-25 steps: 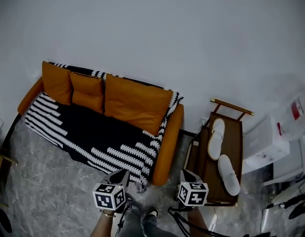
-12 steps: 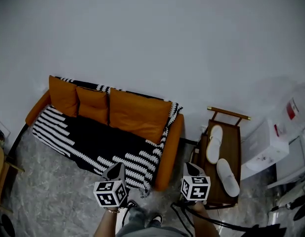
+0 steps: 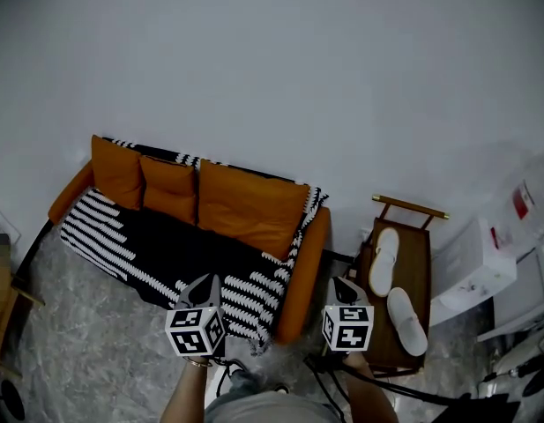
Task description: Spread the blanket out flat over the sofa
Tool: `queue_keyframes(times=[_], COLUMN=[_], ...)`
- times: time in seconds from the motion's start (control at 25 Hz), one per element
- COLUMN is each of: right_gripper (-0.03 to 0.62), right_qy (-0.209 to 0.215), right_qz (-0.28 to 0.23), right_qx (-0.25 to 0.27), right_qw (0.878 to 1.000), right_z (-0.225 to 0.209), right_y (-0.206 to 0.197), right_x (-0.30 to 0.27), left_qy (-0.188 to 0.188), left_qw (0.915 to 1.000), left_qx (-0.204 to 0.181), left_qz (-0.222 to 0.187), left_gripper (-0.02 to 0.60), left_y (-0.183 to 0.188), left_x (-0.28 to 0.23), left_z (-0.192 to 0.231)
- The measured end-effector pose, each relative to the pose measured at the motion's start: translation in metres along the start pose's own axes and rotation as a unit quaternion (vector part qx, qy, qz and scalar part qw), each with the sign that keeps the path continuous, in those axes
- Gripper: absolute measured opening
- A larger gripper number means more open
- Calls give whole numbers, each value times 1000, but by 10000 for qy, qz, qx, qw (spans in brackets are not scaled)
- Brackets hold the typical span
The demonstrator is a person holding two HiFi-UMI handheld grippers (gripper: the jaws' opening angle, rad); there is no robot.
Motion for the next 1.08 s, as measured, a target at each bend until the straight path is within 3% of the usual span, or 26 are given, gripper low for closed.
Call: queue_keyframes(times=[0.36, 1.08], right_gripper=[5, 5], right_qy=[-253, -352], right_qz=[-46, -99], right_qx=[40, -160], right_qw=[9997, 9992], right_z=[-13, -9], right_y=[16, 23], right_x=[-9, -14], left_qy=[-54, -86], left_qw=[10000, 9999], left_qx=[-16, 48], left_qz=[-37, -49], left_gripper=[8, 8], left_y=[13, 15], left_x=[-20, -25], left_z=[0, 8])
Point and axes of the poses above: the fingertips, and each gripper's own axes: x backward along the fingers, z to its left, y out of its top, the point moved 6 cm from there along x, backward along the fingers, and after that the axes turned 3 degrees about z, right-handed, at the moved point
